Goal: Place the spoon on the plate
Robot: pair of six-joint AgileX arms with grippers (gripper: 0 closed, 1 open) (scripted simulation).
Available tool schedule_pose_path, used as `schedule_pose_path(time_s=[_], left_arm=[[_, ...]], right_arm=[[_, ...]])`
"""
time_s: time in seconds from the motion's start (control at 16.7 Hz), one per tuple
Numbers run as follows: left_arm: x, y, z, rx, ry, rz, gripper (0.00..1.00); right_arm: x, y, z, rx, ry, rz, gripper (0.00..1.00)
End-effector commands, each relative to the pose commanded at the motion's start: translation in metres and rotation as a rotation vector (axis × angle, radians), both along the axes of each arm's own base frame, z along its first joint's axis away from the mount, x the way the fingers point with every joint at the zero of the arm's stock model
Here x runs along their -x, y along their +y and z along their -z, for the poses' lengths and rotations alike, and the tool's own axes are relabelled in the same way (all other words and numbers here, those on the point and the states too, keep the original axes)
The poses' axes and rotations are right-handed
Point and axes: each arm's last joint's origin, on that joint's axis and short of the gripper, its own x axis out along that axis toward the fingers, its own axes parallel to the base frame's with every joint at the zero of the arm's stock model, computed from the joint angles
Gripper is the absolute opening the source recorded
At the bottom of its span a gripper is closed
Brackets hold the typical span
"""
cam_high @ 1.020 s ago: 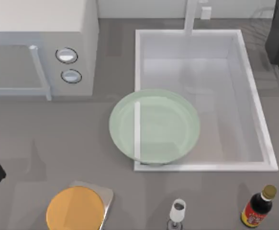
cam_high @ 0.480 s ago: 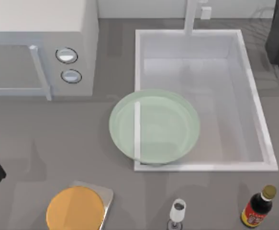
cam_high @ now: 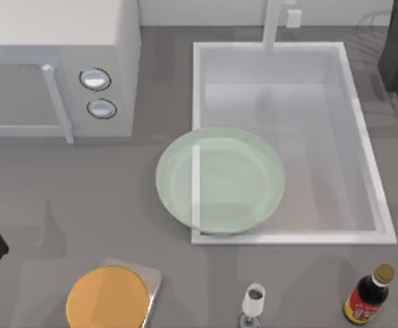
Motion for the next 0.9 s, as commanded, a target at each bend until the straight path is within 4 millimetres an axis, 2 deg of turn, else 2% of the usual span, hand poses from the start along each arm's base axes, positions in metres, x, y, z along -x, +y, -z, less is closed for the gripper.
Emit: schedule_pose_path(time_s=[0.3,0.9], left_arm=[[0.0,0.0,0.0,0.0,0.0,0.0,1.0],[0.0,0.0,0.0,0.0,0.0,0.0,1.0]], right_arm=[[0.0015,0.0002,0.0062,-0.001,0.005,0.0,1.0],[0.0015,0.0002,0.0062,-0.001,0.005,0.0,0.25]])
